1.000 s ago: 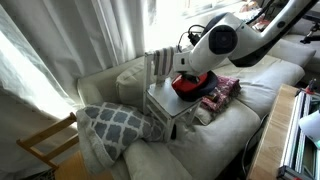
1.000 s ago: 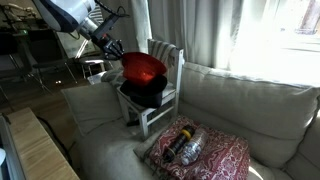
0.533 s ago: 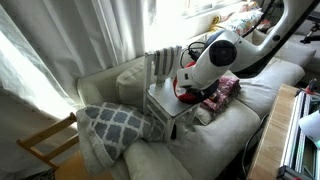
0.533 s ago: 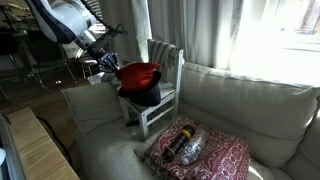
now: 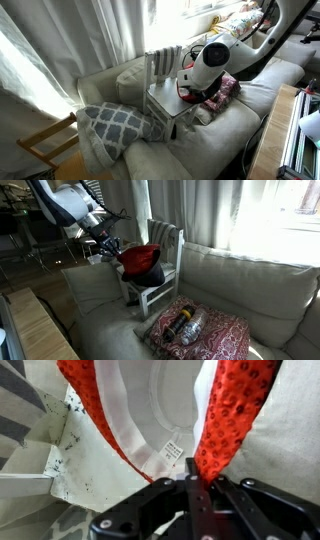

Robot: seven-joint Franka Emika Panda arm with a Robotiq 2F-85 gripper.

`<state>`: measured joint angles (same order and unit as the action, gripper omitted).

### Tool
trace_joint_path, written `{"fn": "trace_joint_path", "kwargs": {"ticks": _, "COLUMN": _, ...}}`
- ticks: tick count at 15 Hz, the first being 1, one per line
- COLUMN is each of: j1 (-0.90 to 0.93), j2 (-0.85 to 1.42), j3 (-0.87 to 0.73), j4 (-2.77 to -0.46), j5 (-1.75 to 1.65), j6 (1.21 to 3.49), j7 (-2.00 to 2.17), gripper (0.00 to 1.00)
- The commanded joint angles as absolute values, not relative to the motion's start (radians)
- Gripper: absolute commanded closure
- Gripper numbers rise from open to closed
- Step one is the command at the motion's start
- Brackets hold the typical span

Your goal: Pick up the black hat and put it upside down on the chair, pick up the red hat and put it in the black hat

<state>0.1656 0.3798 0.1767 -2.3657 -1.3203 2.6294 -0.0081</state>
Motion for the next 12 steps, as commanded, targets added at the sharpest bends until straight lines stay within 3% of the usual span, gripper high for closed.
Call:
{"fn": "trace_joint_path", "kwargs": {"ticks": 1, "j1": 0.165, "j2": 0.398, "j3": 0.168, "j4": -2.326, "j5": -1.335, "j6": 2.656, "j7": 0.024, "gripper": 0.99}}
{"fn": "trace_joint_path", "kwargs": {"ticks": 12, "j1": 0.172, "j2": 0.429, "j3": 0.184, "j4": -2.187, "j5": -1.372, "j6": 2.774, "j7": 0.032, "gripper": 0.99}}
